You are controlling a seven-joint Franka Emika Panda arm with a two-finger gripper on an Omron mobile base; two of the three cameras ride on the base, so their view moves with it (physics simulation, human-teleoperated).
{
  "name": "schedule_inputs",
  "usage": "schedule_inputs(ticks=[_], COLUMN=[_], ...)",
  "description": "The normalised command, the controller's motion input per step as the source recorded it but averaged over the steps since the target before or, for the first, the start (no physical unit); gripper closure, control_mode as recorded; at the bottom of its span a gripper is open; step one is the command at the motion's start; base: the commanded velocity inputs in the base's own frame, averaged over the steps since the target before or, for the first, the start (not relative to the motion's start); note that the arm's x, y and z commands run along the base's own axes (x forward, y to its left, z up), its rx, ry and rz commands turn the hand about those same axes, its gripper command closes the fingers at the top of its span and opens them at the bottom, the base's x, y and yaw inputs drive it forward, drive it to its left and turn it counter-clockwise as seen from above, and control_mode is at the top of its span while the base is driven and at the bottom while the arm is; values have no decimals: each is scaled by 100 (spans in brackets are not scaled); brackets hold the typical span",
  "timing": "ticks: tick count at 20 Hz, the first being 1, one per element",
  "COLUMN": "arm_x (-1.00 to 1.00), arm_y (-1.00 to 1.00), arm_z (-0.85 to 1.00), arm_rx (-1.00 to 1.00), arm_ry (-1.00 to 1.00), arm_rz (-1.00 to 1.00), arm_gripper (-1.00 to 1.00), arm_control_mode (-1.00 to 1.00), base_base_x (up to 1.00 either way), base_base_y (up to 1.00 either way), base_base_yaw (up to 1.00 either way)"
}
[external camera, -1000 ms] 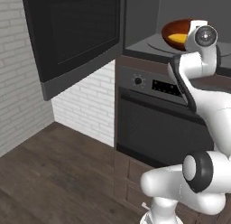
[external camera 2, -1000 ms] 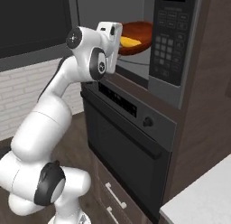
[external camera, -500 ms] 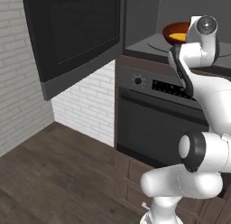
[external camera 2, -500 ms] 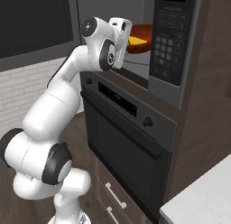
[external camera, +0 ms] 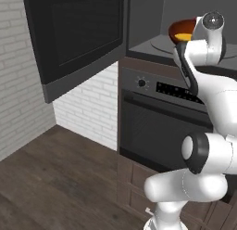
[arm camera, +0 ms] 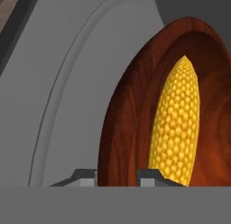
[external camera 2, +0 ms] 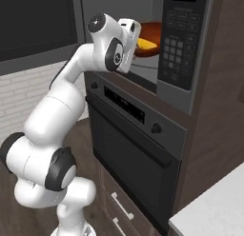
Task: Pick the corn from the sink and place it in the bowl. Then pick the bowl and place it in the microwave. Then close the microwave door and press the start button.
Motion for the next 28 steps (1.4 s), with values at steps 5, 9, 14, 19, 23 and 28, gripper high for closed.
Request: schedule_inputs(ticks=[5, 9, 14, 19, 23, 28], arm_x=[0, 1, -32, -81, -100, -97], arm_y=[0, 0, 7, 19, 33, 28], arm_z=[-12, 0, 0, 4, 45, 36], arm_rx=[0, 0, 5, 10, 1, 0], arm_ry=[-12, -35, -52, -13, -8, 8], arm_rz=[0, 0, 0, -1, -5, -3], arm_gripper=[-100, -100, -100, -100, -100, -100], arm_control_mode=[-100, -100, -100, -100, -100, -100], base_base_x=[0, 0, 0, 0, 0, 0], base_base_y=[0, 0, 0, 0, 0, 0], base_base_yaw=[0, 0, 0, 0, 0, 0])
